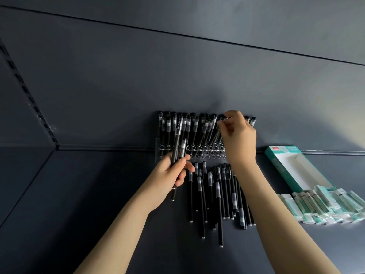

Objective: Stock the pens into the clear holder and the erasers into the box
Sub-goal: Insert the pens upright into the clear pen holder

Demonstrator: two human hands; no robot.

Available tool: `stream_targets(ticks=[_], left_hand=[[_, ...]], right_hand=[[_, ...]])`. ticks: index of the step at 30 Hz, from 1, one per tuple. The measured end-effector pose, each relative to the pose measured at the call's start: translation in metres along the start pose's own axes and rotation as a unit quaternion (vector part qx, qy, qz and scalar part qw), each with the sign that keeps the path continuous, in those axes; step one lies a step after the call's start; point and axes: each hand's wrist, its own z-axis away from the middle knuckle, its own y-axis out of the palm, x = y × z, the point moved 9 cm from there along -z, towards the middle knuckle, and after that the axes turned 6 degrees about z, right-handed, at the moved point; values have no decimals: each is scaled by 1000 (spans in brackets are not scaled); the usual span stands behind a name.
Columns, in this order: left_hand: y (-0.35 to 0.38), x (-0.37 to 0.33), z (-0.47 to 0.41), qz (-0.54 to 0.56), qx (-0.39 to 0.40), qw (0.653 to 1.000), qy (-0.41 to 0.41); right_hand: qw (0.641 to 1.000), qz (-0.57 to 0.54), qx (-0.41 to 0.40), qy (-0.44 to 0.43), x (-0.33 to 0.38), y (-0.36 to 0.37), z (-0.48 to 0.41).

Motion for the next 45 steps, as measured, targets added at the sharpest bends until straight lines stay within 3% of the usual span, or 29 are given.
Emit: stream_targets(ticks=[10,14,16,19,21,23,27,30,33,37,45], left_hand=[[3,-8,1,28,0,1000,14],[3,-6,2,38,9,999,5],[6,-5,2,60,23,998,1],[13,-3,3,89,47,995,-13],[19,-2,5,94,64,993,-21],[23,-1,8,98,75,992,-26],[24,2,9,85,74,993,-29],[16,6,6,71,27,997,-33],[2,10,3,27,-26,999,-23],[-5,12,0,25,-40,999,-22],[-1,11,-1,3,-45,999,-17]], right_hand=[[998,28,46,-33,-2,11,1],[998,-28,54,-16,6,0,11],[989,-97,111,10,12,0,20],[922,-260,265,110,23,17,44],[870,-349,306,166,25,24,57],[837,-402,309,205,23,29,62],[806,-449,306,233,18,28,65],[793,-491,246,264,6,15,59],[827,-480,80,281,-24,-12,43],[902,-330,-101,258,-54,-54,28],[955,-199,-135,176,-42,-60,10]])
